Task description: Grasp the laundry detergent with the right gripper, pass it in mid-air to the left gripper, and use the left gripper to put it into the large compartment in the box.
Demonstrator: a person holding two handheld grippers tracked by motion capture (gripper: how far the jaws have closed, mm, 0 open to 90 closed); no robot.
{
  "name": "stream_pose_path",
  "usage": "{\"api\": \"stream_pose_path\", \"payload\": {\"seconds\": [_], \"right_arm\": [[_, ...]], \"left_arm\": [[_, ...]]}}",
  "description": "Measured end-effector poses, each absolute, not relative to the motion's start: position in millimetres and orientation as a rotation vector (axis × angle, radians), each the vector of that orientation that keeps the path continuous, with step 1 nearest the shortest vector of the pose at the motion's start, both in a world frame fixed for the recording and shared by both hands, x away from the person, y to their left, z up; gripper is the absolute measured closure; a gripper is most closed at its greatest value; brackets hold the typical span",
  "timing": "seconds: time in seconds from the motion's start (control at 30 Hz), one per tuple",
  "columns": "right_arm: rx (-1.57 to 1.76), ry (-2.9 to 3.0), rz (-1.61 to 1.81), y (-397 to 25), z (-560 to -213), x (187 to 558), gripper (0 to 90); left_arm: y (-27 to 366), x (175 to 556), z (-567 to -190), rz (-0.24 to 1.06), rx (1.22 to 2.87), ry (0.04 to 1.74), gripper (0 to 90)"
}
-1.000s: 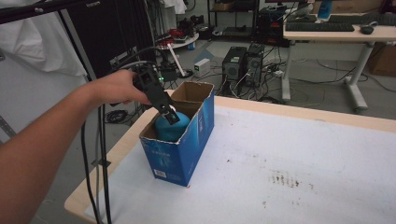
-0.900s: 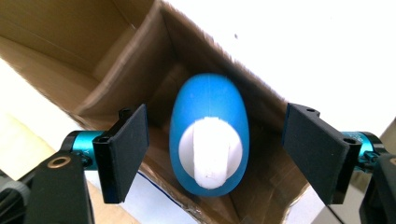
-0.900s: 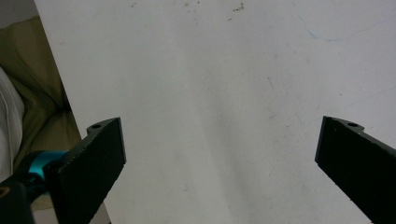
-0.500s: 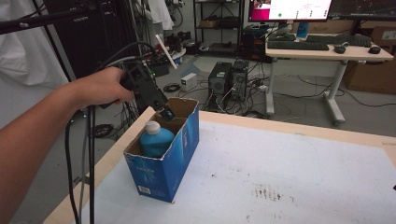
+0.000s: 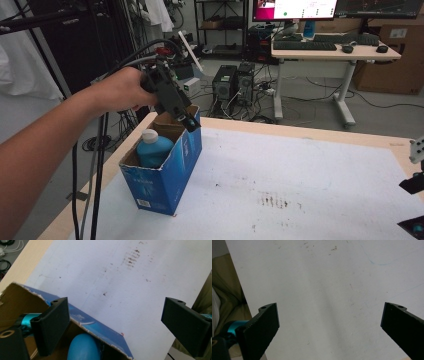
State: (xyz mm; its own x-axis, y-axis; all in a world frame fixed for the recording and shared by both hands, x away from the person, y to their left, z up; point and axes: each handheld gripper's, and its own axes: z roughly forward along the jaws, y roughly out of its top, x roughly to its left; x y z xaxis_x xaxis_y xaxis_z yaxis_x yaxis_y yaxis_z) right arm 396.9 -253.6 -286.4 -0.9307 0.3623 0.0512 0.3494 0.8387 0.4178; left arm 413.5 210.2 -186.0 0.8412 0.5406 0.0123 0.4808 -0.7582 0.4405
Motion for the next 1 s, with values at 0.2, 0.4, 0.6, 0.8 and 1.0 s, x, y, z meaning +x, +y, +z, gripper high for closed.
{"api": "stream_pose_path", "payload": {"seconds": [0.2, 0.4, 0.6, 0.8, 1.0], "right_arm": [[0.574, 2.976, 0.676, -253, -285, 395, 0.9], [0.569, 2.966, 0.690, -252, -284, 395, 0.9], [0.566, 2.968, 0.697, -247, -284, 395, 0.9], [0.557, 2.968, 0.700, -240, -283, 396, 0.9], [0.549, 2.969, 0.701, -237, -282, 398, 0.9]], "left_arm": [[196, 415, -183, 0.172, 2.563, 0.719, 1.6], [175, 413, -185, 0.217, 2.603, 0.657, 1.6], [150, 413, -192, 0.282, 2.639, 0.605, 1.7], [127, 415, -196, 0.273, 2.642, 0.571, 1.7], [107, 409, -204, 0.189, 2.693, 0.480, 1.7]]}}
